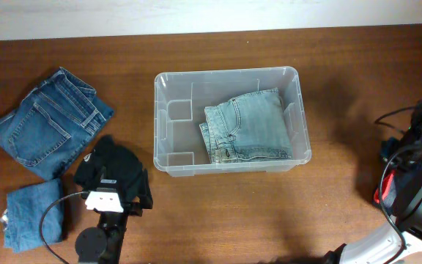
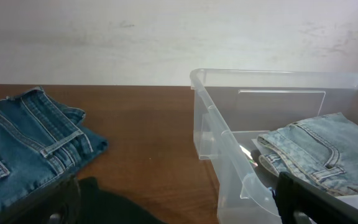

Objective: Pack container
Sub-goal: 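Grasp the black garment with red trim using the right gripper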

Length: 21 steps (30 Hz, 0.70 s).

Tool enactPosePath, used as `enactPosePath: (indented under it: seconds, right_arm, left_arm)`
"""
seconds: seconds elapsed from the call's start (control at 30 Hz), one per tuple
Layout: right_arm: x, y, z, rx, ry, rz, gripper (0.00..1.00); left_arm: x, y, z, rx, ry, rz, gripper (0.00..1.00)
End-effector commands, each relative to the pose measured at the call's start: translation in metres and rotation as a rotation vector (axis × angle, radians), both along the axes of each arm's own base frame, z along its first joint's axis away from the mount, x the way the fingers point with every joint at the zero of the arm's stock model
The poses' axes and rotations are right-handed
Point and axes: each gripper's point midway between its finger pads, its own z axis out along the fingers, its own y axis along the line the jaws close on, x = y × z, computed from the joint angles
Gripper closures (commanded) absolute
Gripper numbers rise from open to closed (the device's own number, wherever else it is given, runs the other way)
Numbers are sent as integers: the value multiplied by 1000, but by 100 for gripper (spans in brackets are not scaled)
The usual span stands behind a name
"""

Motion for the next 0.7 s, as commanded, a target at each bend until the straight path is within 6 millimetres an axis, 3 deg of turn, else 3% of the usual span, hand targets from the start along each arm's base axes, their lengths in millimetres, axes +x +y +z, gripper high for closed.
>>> enactPosePath:
  seconds: [0.0,0.37,0.67]
  right_arm:
    - [18,-4,19,2,-61,-16,96]
    - [46,11,57,-24,-153,54,96]
    - [59,23,116,-76,-245,111,96]
  left_arm:
    - [-1,-3,-2,-14,6,-18,0]
    - [-1,-3,-2,-14,6,-18,0]
    - [-1,-3,-2,-14,6,-18,0]
